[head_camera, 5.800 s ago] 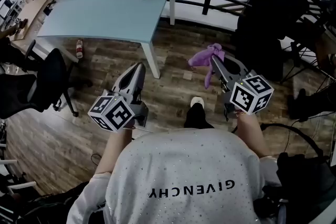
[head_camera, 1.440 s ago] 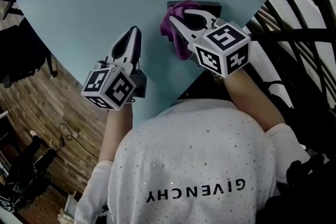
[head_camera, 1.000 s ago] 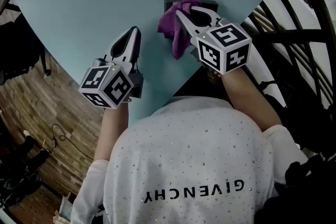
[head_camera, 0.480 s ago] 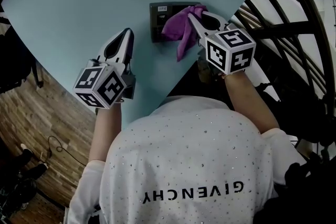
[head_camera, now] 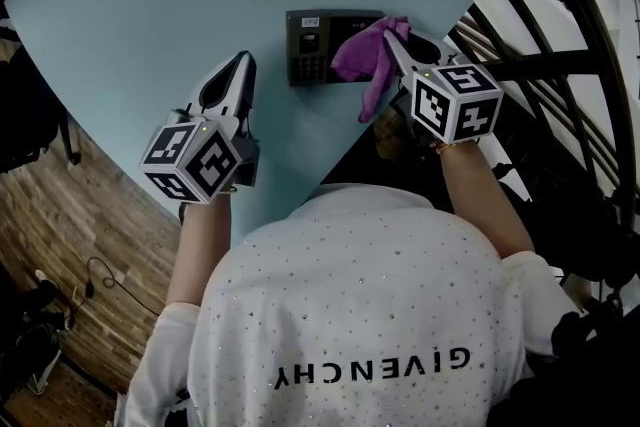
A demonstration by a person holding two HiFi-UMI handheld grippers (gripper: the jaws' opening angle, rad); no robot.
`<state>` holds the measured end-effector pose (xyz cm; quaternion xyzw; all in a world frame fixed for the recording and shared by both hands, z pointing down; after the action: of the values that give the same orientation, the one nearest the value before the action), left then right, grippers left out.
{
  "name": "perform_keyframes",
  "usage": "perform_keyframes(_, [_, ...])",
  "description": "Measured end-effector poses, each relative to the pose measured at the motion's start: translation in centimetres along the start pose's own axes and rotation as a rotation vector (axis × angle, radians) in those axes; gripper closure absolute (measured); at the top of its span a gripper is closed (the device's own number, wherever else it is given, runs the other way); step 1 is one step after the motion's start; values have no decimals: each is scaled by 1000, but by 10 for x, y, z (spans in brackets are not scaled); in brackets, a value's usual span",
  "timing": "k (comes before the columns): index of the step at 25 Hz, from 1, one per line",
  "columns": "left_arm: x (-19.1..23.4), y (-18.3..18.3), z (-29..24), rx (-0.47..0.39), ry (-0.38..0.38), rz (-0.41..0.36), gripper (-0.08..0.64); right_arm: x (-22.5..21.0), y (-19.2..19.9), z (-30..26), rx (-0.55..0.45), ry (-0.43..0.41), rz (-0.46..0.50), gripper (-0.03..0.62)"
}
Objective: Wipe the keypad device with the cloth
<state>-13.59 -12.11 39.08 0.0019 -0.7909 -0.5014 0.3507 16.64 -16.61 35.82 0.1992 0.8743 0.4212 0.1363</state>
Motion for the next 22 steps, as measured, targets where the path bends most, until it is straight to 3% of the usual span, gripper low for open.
perform_keyframes(3, [-1,1,1,-6,-16,-1,558,10,-4,3,0,-48,30,567])
perform_keyframes(7, [-1,4,4,11,-51,-22,558,51,-16,-7,0,-251,43,568])
perform_keyframes(10, [0,5,10,18,-51,-11,558,80,-23,-22,26,-335,83,568])
perform_keyframes(16, [3,7,29,1,-59,3,558,114,-23,-51,71,-374,189,568])
perform_keyframes(22, [1,17,40,-28,-89,31,558,105,-15,-57,65,-369,173,568])
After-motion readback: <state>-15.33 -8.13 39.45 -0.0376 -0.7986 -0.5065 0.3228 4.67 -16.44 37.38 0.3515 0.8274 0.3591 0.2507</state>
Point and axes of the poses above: the fingertips, and each gripper's own axes: z backward along the fingers, x to its left, y out of its underside, the point moved 10 cm from there along z, backward along the fingers
